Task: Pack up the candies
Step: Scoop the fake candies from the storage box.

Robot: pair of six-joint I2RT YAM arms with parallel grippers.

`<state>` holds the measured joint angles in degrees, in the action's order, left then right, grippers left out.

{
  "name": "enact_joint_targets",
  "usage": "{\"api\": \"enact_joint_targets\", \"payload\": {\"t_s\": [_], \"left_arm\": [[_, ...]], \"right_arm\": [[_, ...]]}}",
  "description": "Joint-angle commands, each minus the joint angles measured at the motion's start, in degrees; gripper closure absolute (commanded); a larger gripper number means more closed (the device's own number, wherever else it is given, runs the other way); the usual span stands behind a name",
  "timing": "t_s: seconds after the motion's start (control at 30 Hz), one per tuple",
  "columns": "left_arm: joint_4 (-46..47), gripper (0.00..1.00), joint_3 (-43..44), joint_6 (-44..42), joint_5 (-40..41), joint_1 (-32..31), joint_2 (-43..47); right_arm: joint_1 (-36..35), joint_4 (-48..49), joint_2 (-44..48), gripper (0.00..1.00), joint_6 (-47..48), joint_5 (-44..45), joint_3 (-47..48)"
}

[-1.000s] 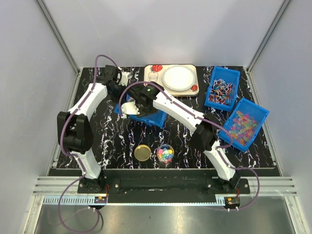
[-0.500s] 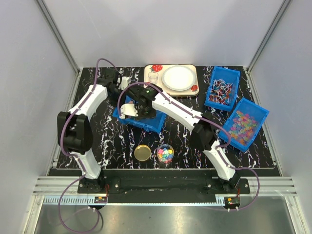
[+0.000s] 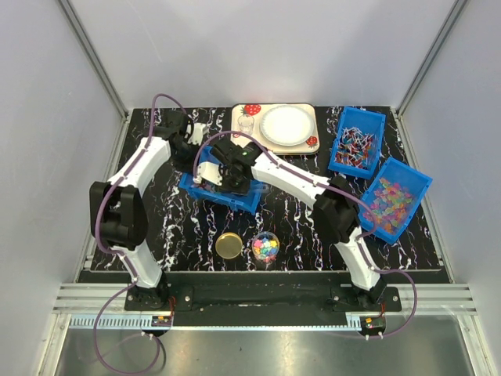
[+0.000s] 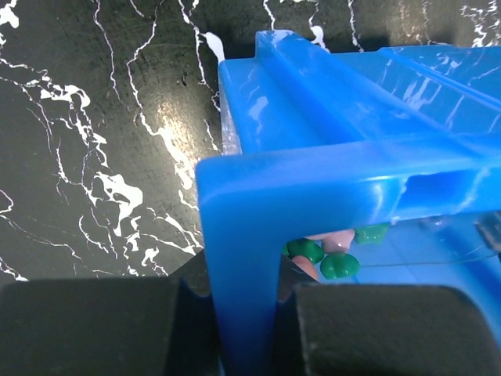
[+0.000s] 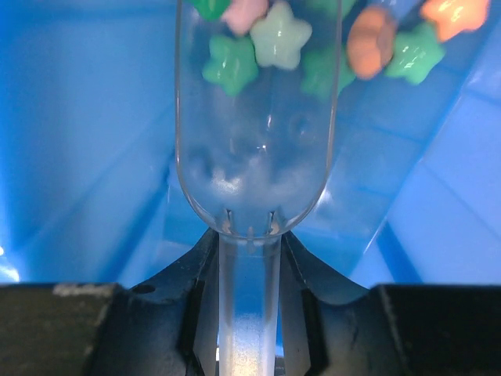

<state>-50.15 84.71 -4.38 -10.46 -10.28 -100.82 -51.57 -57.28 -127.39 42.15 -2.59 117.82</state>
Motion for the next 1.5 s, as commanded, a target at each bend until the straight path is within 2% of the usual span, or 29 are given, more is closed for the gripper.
{"api": "enact_joint_targets", "payload": {"t_s": [0.0,0.4,0.53,0.87,1.47], "left_arm": [[8.3,1.00,1.9,4.2,-8.2,-0.1,5.8],[8.7,1.00,1.2,4.2,-9.3,0.6,6.3],[8.7,1.00,0.9,4.0,-9.7,0.8,6.1],[10.2,1.00,-0.9,2.3,-8.8,2.2,5.1],[12.2,1.00,-3.5,3.1,-7.6,3.8,5.1]], "right_arm": [[-0.9,7.5,5.4,1.00,-2.9,-7.8,-2.3],[-0.7,16.7,7.0,1.00,-8.1,-10.4,-7.8],[0.2,23.8,9.4,1.00,-10.9,-12.2,-12.0],[2.9,26.3,15.8,1.00,-13.4,-13.8,-16.7],[6.0,28.6,26.5,1.00,-12.5,-12.4,-24.2]]}}
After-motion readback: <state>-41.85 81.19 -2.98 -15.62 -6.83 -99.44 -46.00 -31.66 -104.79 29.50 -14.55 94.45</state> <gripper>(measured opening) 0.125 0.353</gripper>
